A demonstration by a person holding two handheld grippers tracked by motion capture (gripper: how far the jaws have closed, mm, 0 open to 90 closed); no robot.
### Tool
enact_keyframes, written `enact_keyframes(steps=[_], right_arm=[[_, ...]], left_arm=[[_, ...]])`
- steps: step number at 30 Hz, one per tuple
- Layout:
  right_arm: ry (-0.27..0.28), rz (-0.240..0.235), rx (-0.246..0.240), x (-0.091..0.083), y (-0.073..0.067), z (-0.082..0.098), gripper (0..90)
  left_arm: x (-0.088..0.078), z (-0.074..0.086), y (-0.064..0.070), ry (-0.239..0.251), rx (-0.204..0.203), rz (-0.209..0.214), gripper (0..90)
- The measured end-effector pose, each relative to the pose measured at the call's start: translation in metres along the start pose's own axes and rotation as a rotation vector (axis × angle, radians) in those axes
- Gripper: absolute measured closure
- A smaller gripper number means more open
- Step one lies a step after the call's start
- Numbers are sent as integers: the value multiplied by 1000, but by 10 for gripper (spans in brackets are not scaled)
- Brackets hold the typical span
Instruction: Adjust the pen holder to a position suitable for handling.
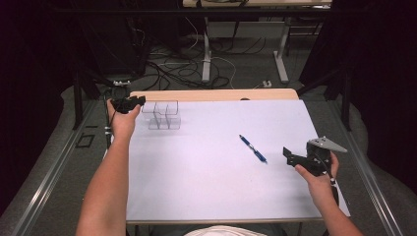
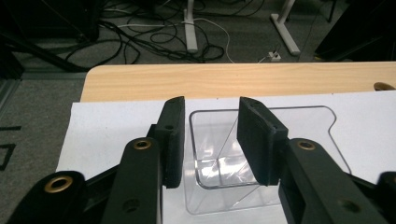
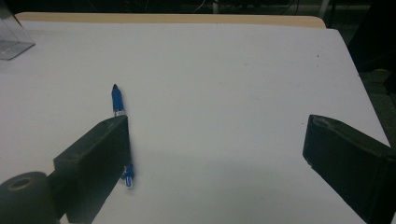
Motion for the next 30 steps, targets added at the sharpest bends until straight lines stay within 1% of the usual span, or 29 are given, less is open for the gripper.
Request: enact_keyframes(steps=[2, 5, 7, 8, 12, 13, 14, 21, 22, 27, 30], right_arm=[[-4, -1, -2, 0, 1, 0, 73], [-3, 0, -2, 0, 1, 0, 73], [-3, 0, -2, 0, 1, 0, 73], [6, 0, 0, 1, 1, 0, 73], [-8, -3, 0, 0, 0, 1, 73], [-8, -3, 1, 0, 0, 1, 73], [0, -6, 2, 1, -1, 1, 73], [-3, -6, 4, 1, -1, 1, 73], [-2, -6, -2, 1, 0, 1, 73], [-3, -7, 2, 1, -1, 1, 74], [-2, -7, -3, 1, -1, 1, 75]], left_arm=[[2, 1, -2, -8, -12, -14, 653], [4, 3, -5, -20, -20, -20, 664], [5, 5, -6, -31, -17, -22, 678], [6, 6, -6, -37, -19, -20, 683], [10, 9, -4, -51, -26, -16, 718], [10, 11, -4, -61, -18, -15, 724], [11, 11, -3, -67, -20, -15, 733], [15, 16, -1, -69, -25, -23, 748], [16, 17, -1, -69, -25, -25, 749], [19, 22, -2, -83, -28, -30, 754], [20, 24, -3, -91, -32, -29, 773]])
Point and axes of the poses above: each handheld gripper's, and its own axes: x roughly forward along the jaws, z roughly out of its underside, y roughly to its right, the point moved 10 cm from there along x, roughly forward along the jaws, and after that the axes turned 5 degrees about -z, right-handed, at the moved point
